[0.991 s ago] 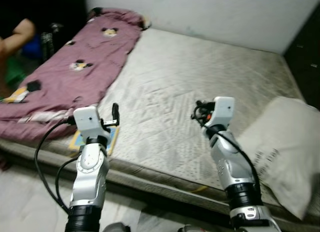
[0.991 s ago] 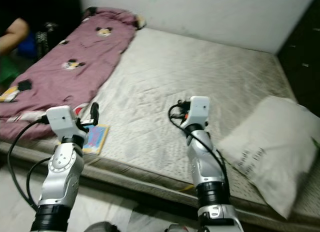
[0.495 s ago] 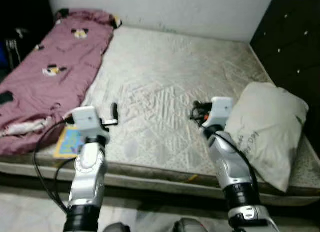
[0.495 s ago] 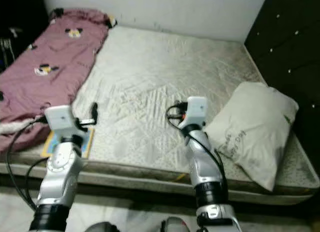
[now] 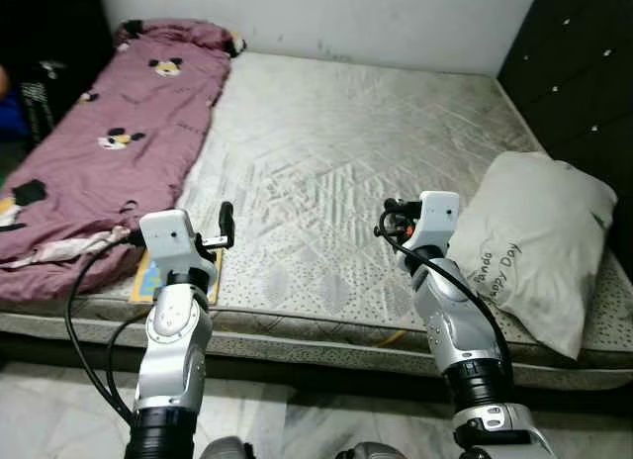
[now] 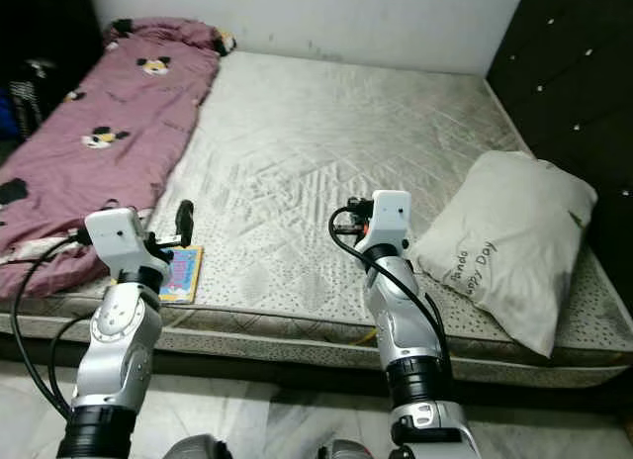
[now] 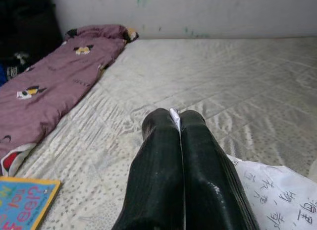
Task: Clean up the room
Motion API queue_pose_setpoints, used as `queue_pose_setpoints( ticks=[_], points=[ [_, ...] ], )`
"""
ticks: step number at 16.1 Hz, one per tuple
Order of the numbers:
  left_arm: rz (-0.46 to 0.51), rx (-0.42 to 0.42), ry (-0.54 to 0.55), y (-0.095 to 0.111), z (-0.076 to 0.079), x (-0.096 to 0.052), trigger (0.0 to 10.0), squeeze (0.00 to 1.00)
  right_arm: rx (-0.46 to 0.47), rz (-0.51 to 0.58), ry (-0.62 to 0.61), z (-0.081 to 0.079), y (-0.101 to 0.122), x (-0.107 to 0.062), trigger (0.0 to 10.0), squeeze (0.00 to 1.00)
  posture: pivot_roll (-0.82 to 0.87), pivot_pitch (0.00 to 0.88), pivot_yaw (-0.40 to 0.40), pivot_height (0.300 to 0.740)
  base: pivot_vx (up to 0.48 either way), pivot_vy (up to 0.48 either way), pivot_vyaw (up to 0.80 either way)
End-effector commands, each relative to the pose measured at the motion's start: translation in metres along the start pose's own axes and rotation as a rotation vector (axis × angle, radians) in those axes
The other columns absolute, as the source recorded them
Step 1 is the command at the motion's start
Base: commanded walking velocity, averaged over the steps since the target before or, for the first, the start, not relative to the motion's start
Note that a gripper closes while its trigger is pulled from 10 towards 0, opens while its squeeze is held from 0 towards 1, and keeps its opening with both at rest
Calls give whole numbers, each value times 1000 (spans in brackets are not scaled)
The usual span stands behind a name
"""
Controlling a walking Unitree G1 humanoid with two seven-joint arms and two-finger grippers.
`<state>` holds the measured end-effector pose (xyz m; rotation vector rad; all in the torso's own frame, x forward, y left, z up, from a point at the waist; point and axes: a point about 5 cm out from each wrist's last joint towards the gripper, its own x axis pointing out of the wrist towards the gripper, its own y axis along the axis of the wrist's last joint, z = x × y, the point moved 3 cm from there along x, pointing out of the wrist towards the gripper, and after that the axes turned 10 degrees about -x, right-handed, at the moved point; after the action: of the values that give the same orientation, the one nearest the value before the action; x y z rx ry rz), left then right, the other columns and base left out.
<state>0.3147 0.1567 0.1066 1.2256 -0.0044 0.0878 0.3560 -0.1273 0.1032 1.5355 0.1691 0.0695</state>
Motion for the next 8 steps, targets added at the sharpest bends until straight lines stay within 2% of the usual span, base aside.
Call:
queue_pose_setpoints(
  ticks=[1,3,5,8],
  points=[
    [17,-7,-23,5,6,1,10000,0,-8,0,-15,7,1,0,10000,0,-56,0,-45,740,0,0,-800],
    [17,-8,-20,4,5,-1,10000,0,-13,1,-11,7,1,0,10000,0,-57,0,-48,740,141,0,-800],
    [16,-10,-26,4,6,-1,10000,0,-10,-3,-12,7,0,-1,10000,0,-58,0,-44,740,306,0,-225],
    [7,-7,-33,3,8,0,10000,0,-2,-6,-15,6,-1,-1,10000,0,-56,0,-42,740,304,0,0]
  ],
)
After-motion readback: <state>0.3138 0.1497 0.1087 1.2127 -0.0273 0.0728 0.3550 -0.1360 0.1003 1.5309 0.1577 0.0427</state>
